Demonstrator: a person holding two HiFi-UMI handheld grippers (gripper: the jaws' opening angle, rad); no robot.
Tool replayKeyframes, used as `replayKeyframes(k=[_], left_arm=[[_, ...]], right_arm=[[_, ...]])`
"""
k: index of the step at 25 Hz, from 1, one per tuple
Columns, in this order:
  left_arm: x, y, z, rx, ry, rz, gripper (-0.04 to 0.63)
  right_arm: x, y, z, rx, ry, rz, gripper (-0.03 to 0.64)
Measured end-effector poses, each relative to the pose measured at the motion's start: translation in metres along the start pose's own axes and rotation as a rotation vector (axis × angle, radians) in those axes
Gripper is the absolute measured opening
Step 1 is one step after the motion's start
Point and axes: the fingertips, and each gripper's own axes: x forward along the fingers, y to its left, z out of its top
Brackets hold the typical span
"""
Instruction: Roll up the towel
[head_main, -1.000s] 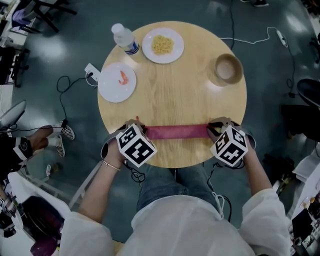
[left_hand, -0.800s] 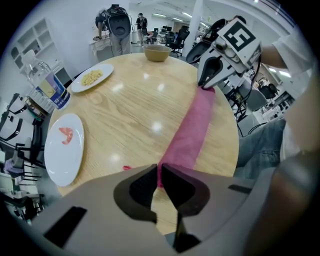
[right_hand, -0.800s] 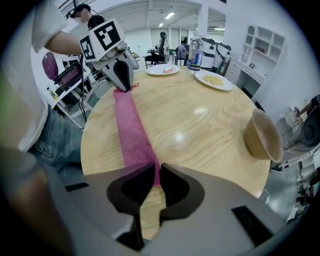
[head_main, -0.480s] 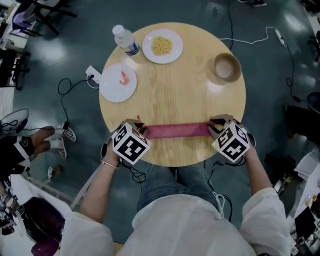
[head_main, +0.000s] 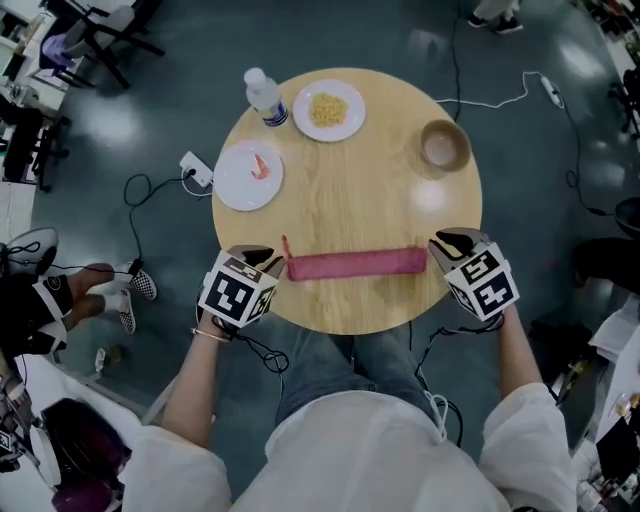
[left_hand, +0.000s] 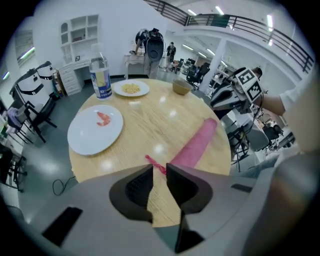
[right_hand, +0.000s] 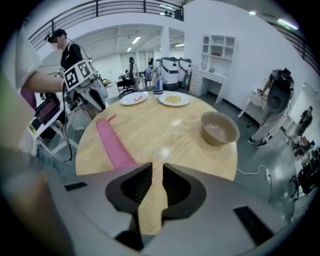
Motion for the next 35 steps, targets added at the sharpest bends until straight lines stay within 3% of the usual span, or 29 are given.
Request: replayKeyframes(k=[2, 6, 12, 18, 21, 24, 30, 35], left_arm=[[-0.019, 0.002, 0.014, -0.017, -0.099, 0.044, 0.084], [-0.075, 0.003, 0.062, -0.038, -0.385, 0.200, 0.084], [-0.182, -0.002, 0.156, -0.106, -0.828, 0.333, 0.083], [-0.286, -0.012, 0.195, -0.152, -1.129, 0.432, 0.043], [-0.319, -0.008, 0.191, -0.168, -1.204, 0.473, 0.014], [-0.332, -0.005, 0.178, -0.168, -1.218, 0.518, 0.005], [-0.334, 0.000, 0.156, -0.181, -1.206, 0.576, 0.003], [-0.330, 0.002, 0.147, -0.197, -1.200, 0.569, 0.003]], right_arm=[[-0.019, -0.005, 0.015, 0.058, -0.080, -0.048, 0.066], [-0.067, -0.009, 0.053, 0.141, -0.264, -0.171, 0.051], [-0.164, -0.033, 0.122, 0.242, -0.589, -0.442, 0.043], [-0.275, -0.045, 0.154, 0.310, -0.863, -0.649, 0.000], [-0.310, -0.044, 0.158, 0.326, -0.950, -0.704, 0.001], [-0.328, -0.041, 0.149, 0.352, -1.001, -0.744, 0.000], [-0.332, -0.041, 0.124, 0.388, -1.029, -0.830, 0.000], [-0.322, -0.038, 0.117, 0.399, -1.009, -0.828, 0.000]])
